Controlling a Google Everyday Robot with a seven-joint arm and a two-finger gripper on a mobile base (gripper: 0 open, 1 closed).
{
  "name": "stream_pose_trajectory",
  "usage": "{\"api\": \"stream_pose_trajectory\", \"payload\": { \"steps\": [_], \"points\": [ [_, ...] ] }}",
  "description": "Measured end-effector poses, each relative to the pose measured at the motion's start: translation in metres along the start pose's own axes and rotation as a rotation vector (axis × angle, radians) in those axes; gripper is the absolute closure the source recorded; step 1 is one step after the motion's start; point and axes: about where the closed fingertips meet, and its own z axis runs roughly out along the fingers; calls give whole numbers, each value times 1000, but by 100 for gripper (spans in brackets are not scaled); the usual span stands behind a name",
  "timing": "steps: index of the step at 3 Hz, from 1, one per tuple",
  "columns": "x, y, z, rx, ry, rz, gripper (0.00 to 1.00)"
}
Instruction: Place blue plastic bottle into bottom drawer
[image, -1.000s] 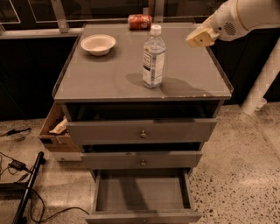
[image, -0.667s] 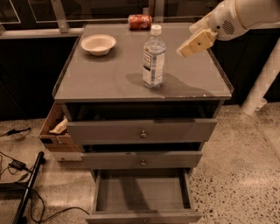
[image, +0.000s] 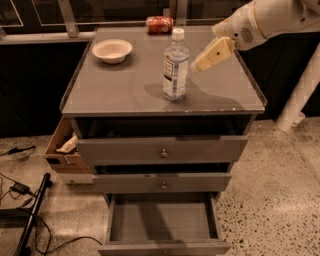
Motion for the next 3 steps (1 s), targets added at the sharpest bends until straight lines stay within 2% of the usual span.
{"api": "stream_pose_trajectory", "payload": {
  "steps": [1,3],
  "points": [
    [-15,21,37,-97,-48,4,11],
    [-40,46,84,-198,-135,3,10]
  ]
}}
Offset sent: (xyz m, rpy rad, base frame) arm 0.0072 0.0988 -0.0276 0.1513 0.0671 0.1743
